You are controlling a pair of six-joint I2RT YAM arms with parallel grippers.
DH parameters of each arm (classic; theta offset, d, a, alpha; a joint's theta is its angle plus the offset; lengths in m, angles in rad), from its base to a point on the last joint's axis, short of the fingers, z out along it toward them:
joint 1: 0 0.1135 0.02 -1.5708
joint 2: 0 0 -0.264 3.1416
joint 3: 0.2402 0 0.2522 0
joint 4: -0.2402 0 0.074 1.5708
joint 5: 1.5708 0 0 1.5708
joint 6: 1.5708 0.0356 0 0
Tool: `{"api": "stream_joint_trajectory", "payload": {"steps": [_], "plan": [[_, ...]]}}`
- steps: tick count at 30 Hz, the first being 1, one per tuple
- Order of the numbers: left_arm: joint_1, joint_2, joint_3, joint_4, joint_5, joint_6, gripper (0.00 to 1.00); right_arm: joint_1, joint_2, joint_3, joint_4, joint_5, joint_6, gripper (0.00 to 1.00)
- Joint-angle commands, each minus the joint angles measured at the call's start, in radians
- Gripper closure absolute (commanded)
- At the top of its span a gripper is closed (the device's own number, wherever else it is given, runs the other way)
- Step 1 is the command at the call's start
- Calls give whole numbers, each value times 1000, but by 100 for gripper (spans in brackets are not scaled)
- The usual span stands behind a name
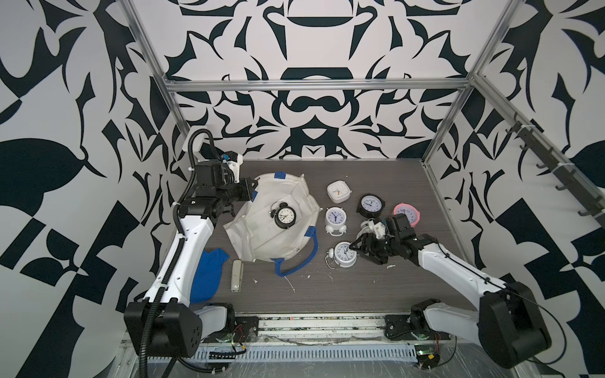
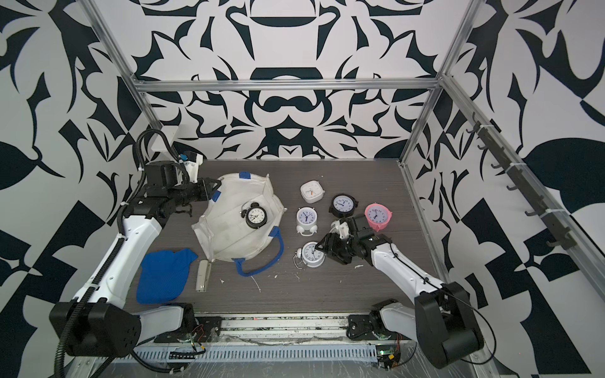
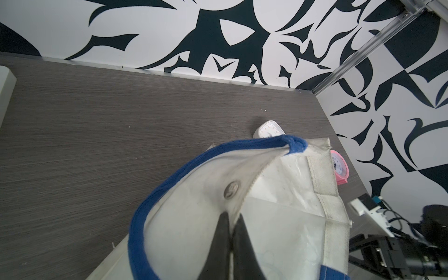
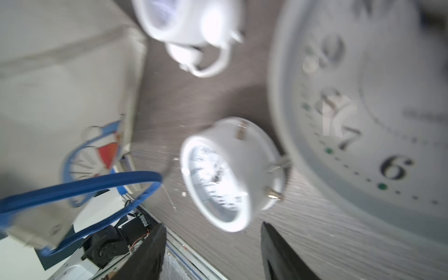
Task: Take the alarm clock out of the canvas bag
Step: Place the alarm at the center of the board, then pick up the alarm from the canvas bag.
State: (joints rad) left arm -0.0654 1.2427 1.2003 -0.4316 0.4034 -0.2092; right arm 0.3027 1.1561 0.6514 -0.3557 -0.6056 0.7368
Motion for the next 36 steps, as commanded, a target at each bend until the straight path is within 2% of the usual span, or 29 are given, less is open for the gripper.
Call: {"api": "stream_joint_trajectory", "payload": {"steps": [1,5,8,11,13,18,22,28,36], "plan": [[4,-20,19,46,83,6,100,-3,-59,149,-99,0,-109,34],[4,-5,31,46,177,8,100,9,-74,286,-55,-96,-126,35],[4,12,53,23,239,27,100,36,-57,420,-60,-115,-202,35],[4,20,66,7,251,36,100,87,-12,542,-75,-98,-284,35],[4,21,67,9,253,36,100,164,32,603,-69,-69,-328,35],[4,21,70,18,252,29,100,379,196,803,-214,93,-506,35],[4,12,63,37,251,28,100,473,332,892,-226,171,-539,36],[4,20,67,33,270,34,100,564,553,1020,-203,293,-554,36],[4,21,68,31,278,39,100,579,782,1124,-154,422,-492,37]]}}
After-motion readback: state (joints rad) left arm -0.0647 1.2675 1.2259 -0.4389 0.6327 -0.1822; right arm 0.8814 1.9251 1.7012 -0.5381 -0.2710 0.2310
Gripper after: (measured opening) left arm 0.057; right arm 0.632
